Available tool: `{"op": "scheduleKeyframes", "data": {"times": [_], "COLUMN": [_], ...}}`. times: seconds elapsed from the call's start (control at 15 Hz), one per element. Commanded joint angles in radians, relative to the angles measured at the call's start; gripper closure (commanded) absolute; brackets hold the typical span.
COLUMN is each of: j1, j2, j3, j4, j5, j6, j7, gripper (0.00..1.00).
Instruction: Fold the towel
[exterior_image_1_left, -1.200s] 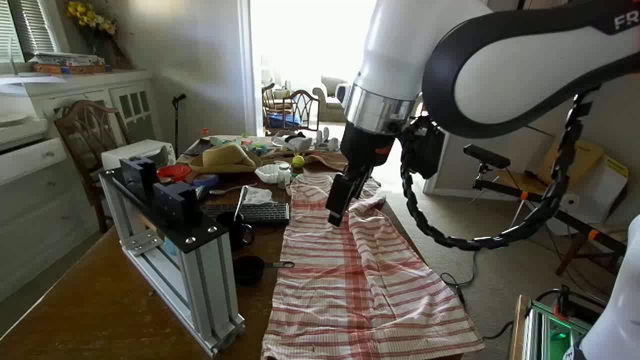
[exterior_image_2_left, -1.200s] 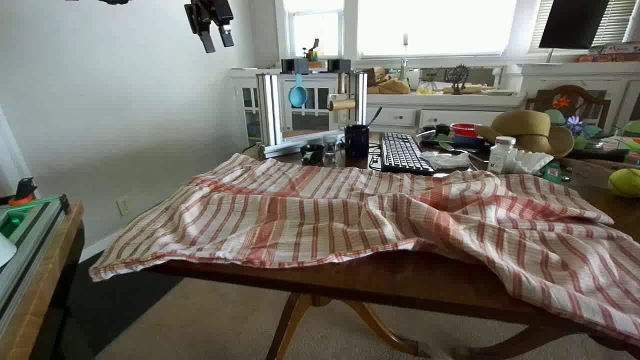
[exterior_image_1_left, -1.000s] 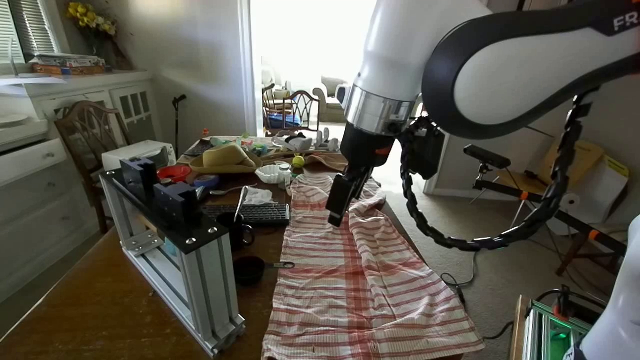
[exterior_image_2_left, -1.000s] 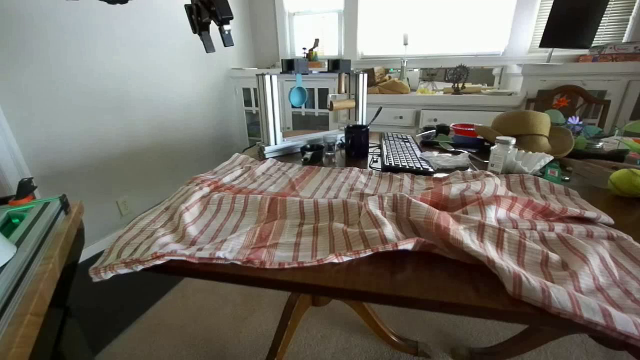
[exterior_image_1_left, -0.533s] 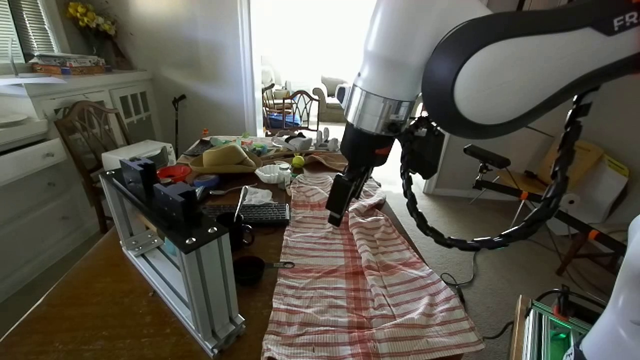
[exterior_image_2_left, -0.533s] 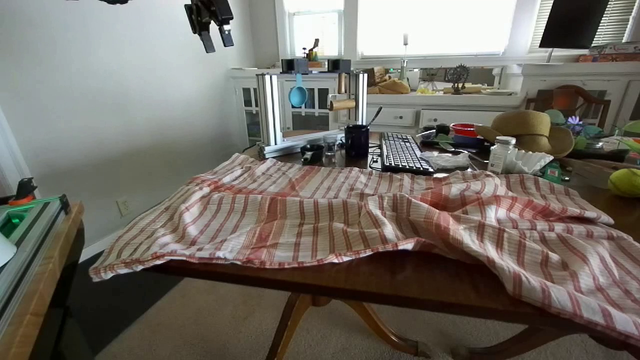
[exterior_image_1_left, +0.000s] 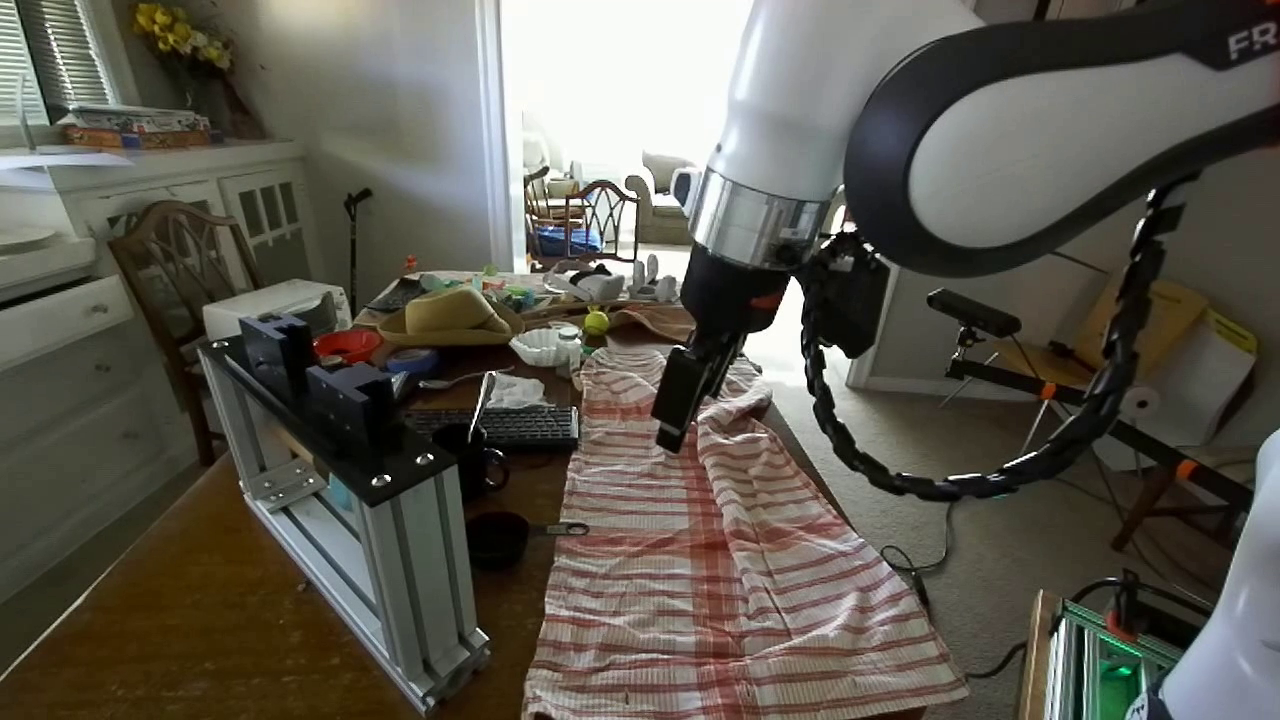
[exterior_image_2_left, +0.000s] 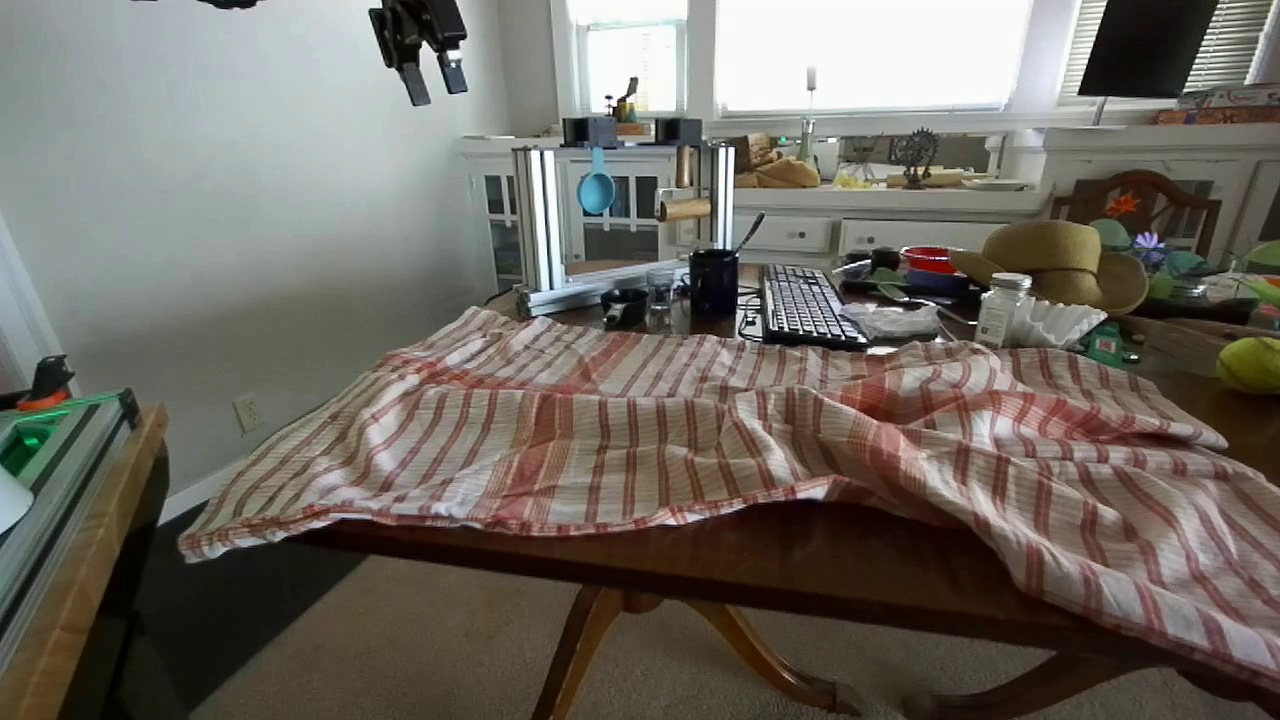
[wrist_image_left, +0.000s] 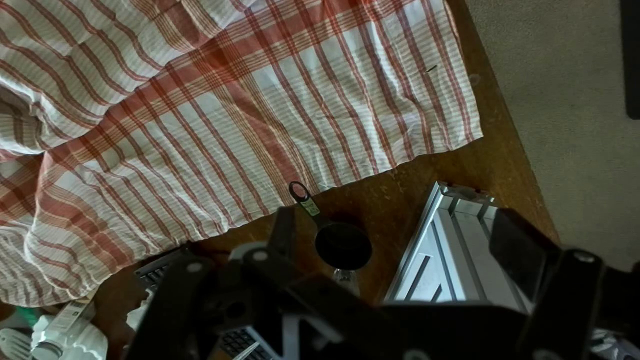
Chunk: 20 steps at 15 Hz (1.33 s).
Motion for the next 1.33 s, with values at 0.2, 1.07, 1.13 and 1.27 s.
{"op": "scheduleKeyframes", "data": {"times": [0.2,1.07,1.13,1.27], "j1": [0.014,0.006,0.006,0.008], "j2": [0.001,0.373,0.4,0.45], "j3": [-0.013,-0.108,-0.105,-0.101], "j4": [0.002,0.047,0.047,0.05], "j5": [-0.007,-0.076,-0.096,-0.132], "j6": [-0.003,0.005,0.004,0.012], "j7": [0.006,-0.405,-0.419,-0.445], "gripper": [0.0,0.0,0.0,0.0]}}
